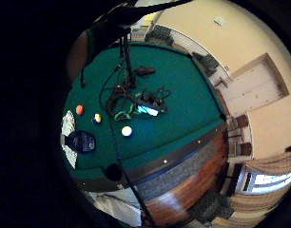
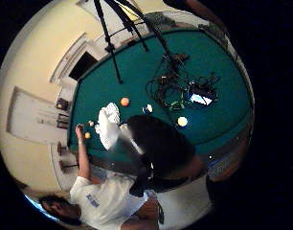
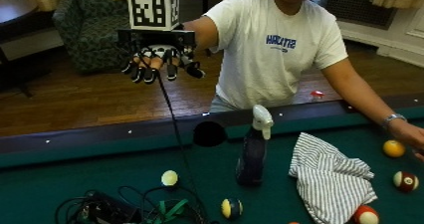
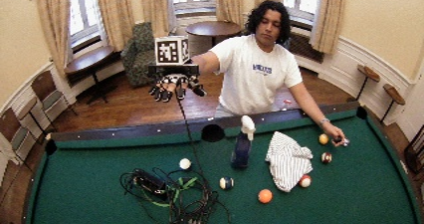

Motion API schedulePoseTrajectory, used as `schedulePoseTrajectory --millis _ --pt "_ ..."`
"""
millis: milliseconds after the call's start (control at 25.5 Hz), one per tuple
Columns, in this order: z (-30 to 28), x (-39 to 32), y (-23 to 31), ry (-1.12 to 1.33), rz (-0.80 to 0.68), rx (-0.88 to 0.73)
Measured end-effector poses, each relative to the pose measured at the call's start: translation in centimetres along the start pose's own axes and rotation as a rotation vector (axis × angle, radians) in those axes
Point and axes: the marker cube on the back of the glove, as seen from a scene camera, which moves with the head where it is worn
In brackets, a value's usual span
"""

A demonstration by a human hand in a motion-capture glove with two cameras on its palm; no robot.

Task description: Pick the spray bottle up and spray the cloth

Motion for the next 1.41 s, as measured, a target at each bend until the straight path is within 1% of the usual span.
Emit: schedulePoseTrajectory --millis 863,1412 --pt "0.8 -0.3 0.5 -0.014 -0.006 -0.014" --pt "5.7 -0.5 4.1 -0.05 -0.046 -0.067"
